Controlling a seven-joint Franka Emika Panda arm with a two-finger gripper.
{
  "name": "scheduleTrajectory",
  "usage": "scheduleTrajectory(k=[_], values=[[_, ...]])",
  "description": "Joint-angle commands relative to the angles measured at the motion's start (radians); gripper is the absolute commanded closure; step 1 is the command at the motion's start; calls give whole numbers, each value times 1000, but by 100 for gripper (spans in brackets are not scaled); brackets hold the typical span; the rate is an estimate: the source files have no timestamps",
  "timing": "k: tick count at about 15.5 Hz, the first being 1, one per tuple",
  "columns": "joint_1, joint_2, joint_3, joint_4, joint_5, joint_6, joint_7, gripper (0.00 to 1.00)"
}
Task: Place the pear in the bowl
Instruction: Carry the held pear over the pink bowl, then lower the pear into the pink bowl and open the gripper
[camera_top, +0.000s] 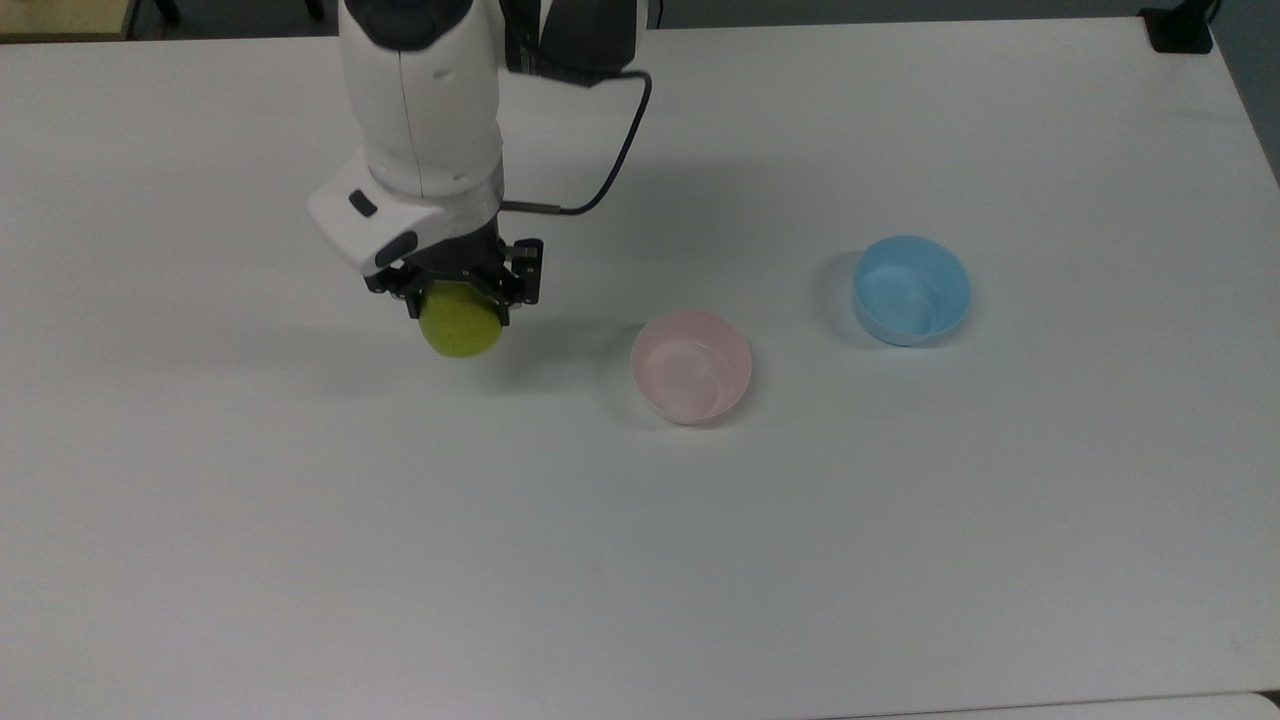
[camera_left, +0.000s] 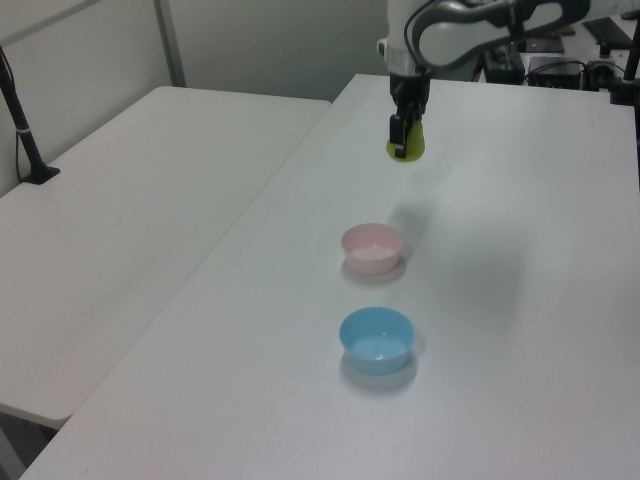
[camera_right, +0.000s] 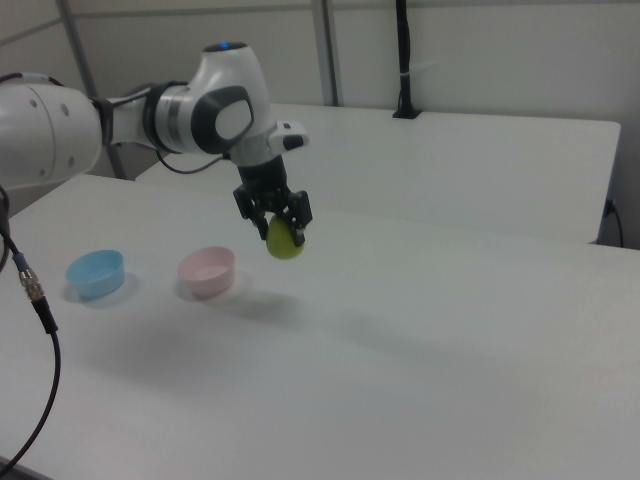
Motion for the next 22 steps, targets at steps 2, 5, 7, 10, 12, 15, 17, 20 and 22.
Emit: scheduleTrajectory(k=[2, 5, 7, 10, 12, 15, 17, 20, 22], values=[[106, -16, -28, 12, 25, -19, 68, 72], [203, -2, -59, 27, 57, -14, 112, 71], [258, 24, -68, 51, 77, -3, 151, 71], [295, 59, -67, 58, 78, 0, 165, 68], [317, 82, -67, 58, 77, 14, 166, 66], [337, 128, -65, 53, 77, 79, 195, 62], [346, 159, -65, 53, 77, 112, 199, 60], [349, 183, -60, 50, 72, 142, 209, 50], [349, 192, -60, 48, 69, 146, 209, 22]])
